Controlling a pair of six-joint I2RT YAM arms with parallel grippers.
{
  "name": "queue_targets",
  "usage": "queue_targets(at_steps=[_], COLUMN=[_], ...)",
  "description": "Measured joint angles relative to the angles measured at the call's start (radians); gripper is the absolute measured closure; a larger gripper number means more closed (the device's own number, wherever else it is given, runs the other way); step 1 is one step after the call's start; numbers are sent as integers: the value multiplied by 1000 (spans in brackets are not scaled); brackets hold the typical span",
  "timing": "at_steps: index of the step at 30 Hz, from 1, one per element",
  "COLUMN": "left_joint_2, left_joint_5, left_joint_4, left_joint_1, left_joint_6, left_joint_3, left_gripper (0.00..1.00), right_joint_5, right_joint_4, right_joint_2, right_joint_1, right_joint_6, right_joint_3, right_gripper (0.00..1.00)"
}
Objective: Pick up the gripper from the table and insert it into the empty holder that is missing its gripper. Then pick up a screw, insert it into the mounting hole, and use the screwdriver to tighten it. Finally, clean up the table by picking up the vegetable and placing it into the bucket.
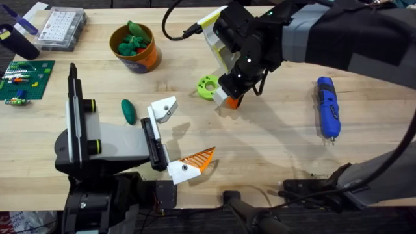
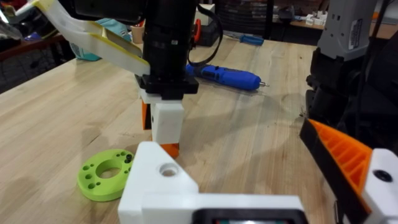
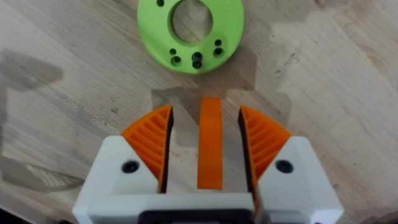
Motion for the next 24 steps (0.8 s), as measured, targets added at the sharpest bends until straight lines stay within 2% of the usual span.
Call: queue_targets(at_steps=[24], left_joint_2=[2], left_joint_5=[-1], left_joint_4=[6], left_joint_1=[0], left_joint_6=[-1], left_joint_3=[0], left_gripper=[11], right_joint_5=[-3], right_joint_4=[-115], right_joint_2=[-26], right_joint_1=[0], right_joint_6=[-45], right_joint_3=[0], right_gripper=[408])
